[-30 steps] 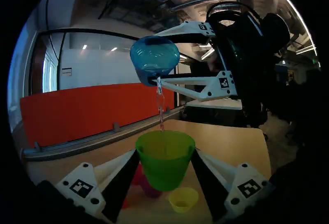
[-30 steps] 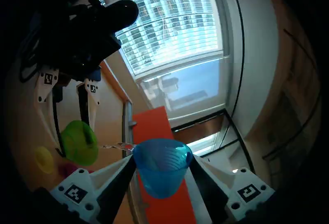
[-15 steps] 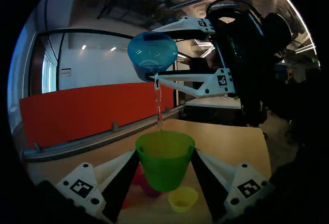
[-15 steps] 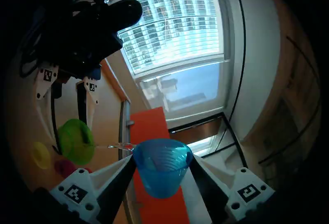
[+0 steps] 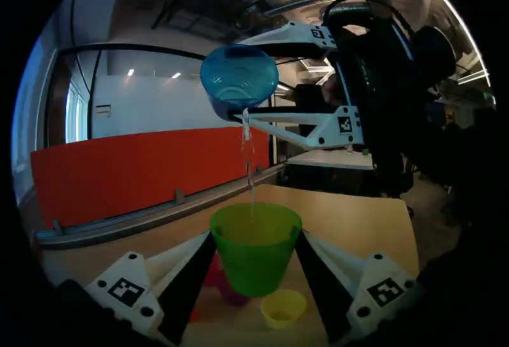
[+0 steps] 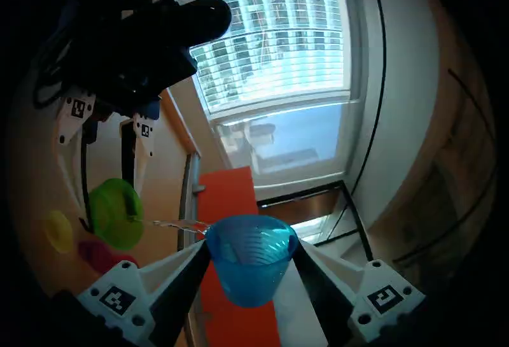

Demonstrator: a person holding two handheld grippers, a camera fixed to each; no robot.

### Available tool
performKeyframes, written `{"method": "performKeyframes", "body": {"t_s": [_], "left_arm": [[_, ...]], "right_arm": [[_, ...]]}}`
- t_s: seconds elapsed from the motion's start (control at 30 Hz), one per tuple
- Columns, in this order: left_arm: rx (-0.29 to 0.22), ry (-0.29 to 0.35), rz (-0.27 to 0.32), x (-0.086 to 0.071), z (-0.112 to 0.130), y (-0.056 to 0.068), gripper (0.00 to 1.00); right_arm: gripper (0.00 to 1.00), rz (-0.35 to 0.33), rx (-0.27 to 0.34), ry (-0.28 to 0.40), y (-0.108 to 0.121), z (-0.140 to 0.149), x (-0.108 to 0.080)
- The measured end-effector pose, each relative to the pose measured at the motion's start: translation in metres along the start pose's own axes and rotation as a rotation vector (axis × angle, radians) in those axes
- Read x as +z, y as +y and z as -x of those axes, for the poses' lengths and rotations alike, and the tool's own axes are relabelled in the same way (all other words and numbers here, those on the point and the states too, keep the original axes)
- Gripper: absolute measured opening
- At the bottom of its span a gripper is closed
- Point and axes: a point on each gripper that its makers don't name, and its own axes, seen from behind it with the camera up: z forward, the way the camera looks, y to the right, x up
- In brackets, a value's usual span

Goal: Pour water

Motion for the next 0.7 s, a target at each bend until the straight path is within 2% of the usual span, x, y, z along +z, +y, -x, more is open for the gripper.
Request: {"method": "performKeyframes", "body": {"t_s": [0.7], "left_arm": [[-0.004,0.001,0.001,0.0009,0.0006,-0.0010,0.85]], "right_arm": [[0.91,0.018,-0.079,0.003,0.0083,-0.0033,-0.0015]]}}
